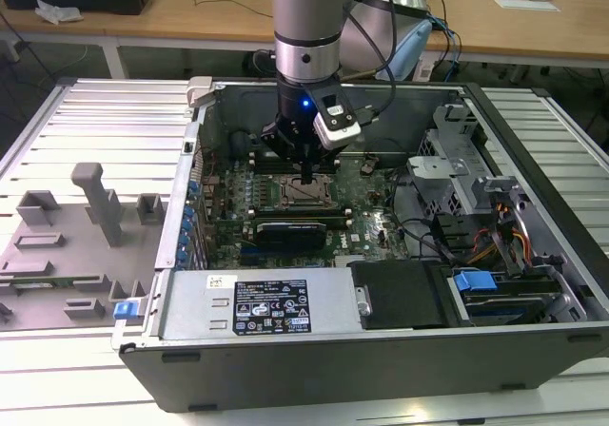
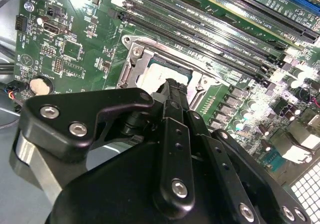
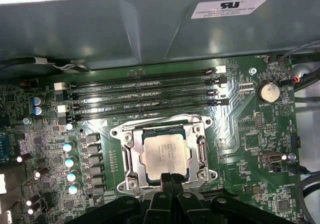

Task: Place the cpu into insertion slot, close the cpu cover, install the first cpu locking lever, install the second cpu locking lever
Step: 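Install the second cpu locking lever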

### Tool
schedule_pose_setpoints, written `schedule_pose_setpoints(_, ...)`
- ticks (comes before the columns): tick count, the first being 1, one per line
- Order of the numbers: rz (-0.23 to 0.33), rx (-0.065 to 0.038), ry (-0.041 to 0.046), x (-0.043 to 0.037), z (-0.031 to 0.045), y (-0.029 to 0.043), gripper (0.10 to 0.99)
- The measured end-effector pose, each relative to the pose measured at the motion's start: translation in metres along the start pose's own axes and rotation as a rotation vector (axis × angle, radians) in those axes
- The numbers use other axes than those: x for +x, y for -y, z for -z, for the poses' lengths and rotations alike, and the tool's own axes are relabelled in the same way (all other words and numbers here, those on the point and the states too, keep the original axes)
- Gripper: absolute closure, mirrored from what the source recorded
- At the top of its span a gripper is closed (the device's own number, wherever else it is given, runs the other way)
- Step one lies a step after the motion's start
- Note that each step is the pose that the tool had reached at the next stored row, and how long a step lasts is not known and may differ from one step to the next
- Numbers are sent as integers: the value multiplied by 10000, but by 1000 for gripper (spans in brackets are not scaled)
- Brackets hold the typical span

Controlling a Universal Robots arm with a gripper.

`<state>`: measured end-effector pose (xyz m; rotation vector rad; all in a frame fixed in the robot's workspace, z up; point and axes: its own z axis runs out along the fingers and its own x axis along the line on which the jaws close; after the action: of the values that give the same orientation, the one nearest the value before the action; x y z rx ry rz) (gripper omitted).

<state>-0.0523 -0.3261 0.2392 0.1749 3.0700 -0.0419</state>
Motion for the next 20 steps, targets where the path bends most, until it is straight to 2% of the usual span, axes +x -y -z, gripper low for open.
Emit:
schedule_pose_setpoints(6, 0, -1, -1, 0, 1, 0, 980)
schedule_pose_setpoints(11, 2, 32, 3, -3, 45, 1, 980)
schedule_pose_setpoints(15, 1, 41, 4, -3, 49, 6, 980)
schedule_pose_setpoints(20, 3, 39, 4, -14, 46, 101, 980)
